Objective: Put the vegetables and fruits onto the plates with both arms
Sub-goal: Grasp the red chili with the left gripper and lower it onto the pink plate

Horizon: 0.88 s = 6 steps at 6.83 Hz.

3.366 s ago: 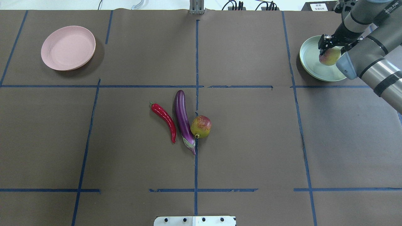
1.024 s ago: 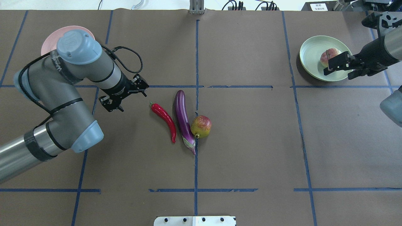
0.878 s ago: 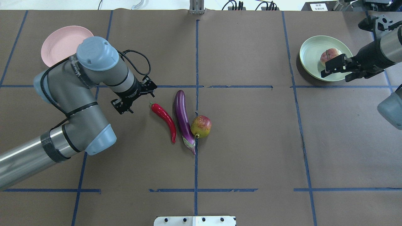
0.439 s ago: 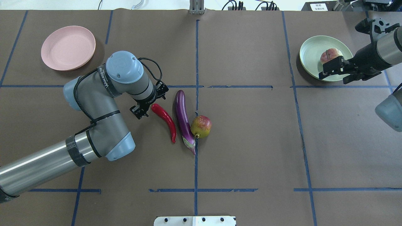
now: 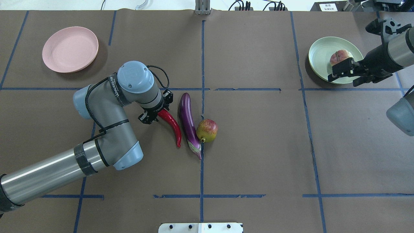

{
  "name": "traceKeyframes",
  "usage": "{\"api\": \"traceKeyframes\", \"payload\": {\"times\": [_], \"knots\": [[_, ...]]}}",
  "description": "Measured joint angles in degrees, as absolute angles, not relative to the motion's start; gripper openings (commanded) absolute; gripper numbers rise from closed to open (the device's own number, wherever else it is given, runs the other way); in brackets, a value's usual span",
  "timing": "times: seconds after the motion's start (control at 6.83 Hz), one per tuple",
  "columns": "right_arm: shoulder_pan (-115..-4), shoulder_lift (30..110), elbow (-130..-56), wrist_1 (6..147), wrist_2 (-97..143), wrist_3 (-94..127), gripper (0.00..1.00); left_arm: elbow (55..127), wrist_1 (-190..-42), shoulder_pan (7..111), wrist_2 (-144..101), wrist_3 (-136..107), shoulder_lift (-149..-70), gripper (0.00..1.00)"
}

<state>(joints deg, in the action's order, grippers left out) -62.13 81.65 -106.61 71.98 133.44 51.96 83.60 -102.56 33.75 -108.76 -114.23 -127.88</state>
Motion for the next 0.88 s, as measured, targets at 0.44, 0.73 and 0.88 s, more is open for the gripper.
{"api": "traceKeyframes", "payload": {"times": [0.44,0.73,0.88], "knots": [[-62.1,81.7,-107.4,72.0,133.6,52.9,1.0,84.7,-102.4,36.6,-108.9,-113.2,-128.0,0.05],[-62.1,81.7,-107.5,72.1,133.6,53.0,1.0,86.9,-102.4,45.6,-110.8,-106.3,-126.8,0.05],[-62.0,81.6,-107.5,72.1,133.5,53.2,1.0,86.7,-102.5,50.8,-111.5,-100.5,-125.1,0.05]]}}
